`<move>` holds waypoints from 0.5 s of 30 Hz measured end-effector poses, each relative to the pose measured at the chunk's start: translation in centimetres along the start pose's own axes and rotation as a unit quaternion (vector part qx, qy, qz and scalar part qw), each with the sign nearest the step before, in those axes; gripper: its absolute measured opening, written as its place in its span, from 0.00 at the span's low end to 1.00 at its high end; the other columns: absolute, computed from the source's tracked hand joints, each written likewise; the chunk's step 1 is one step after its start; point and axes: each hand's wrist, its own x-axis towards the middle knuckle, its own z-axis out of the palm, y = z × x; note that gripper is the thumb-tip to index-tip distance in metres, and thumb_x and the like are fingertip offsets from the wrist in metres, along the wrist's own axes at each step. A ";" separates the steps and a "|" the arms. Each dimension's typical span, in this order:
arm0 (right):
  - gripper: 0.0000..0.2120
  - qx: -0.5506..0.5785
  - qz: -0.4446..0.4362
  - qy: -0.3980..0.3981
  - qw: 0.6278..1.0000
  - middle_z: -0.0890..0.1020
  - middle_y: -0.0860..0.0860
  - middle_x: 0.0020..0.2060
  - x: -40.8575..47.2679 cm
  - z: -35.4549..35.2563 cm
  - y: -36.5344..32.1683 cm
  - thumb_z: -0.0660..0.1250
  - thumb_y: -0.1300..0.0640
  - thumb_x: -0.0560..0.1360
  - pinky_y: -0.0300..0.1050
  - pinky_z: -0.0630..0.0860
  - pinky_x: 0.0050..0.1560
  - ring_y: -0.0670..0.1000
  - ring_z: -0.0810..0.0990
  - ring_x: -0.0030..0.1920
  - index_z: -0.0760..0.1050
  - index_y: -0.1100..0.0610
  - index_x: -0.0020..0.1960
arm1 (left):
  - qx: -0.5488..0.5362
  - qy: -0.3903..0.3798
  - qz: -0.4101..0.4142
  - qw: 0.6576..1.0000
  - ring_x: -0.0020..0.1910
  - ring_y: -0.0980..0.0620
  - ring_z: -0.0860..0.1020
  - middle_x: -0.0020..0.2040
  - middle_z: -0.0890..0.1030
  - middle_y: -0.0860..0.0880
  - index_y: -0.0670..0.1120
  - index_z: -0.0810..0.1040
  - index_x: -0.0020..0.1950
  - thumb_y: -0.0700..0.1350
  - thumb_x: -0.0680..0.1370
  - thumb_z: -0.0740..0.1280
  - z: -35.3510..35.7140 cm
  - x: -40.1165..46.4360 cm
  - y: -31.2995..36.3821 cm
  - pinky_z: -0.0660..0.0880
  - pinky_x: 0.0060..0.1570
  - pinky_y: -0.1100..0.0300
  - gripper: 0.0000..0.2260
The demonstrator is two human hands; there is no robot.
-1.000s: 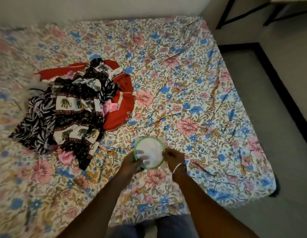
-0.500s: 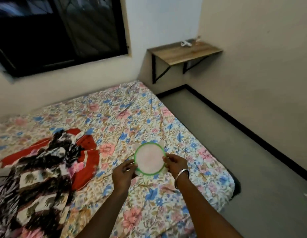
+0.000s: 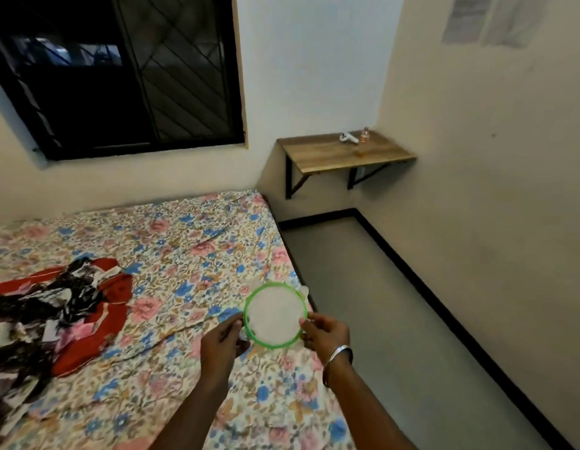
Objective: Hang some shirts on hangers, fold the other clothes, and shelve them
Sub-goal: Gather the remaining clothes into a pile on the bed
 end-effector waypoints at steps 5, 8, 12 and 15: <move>0.10 -0.001 0.016 -0.019 1.000 0.86 0.56 0.36 5.8 -2.1 -2.7 0.75 0.65 0.73 0.47 0.81 0.33 0.52 0.82 0.31 0.82 0.65 0.54 | -0.036 -0.002 -0.003 0.999 0.49 0.38 0.84 0.52 0.85 0.46 0.48 0.83 0.60 0.41 0.82 0.68 5.6 2.5 1.5 0.82 0.52 0.42 0.09; 0.04 0.002 0.013 -0.009 1.000 0.86 0.52 0.32 8.9 -3.2 -4.8 0.74 0.66 0.74 0.46 0.81 0.30 0.50 0.82 0.30 0.82 0.61 0.49 | -0.048 -0.016 -0.002 0.999 0.48 0.40 0.84 0.51 0.85 0.49 0.50 0.83 0.57 0.43 0.82 0.68 9.3 4.8 2.5 0.82 0.51 0.43 0.07; 0.05 -0.004 -0.002 0.021 1.000 0.86 0.54 0.35 12.3 -5.7 -7.8 0.73 0.65 0.75 0.47 0.82 0.32 0.52 0.83 0.32 0.82 0.62 0.51 | -0.017 -0.040 0.005 0.999 0.46 0.43 0.85 0.53 0.86 0.47 0.50 0.84 0.58 0.43 0.81 0.68 14.4 7.5 3.2 0.83 0.50 0.46 0.08; 0.08 -0.001 0.001 0.033 0.999 0.86 0.57 0.39 16.0 -8.2 -9.6 0.73 0.66 0.75 0.46 0.82 0.32 0.56 0.83 0.36 0.81 0.64 0.53 | -0.012 -0.050 0.003 0.999 0.46 0.42 0.85 0.52 0.86 0.45 0.47 0.83 0.62 0.41 0.82 0.67 19.2 9.3 3.3 0.84 0.44 0.53 0.10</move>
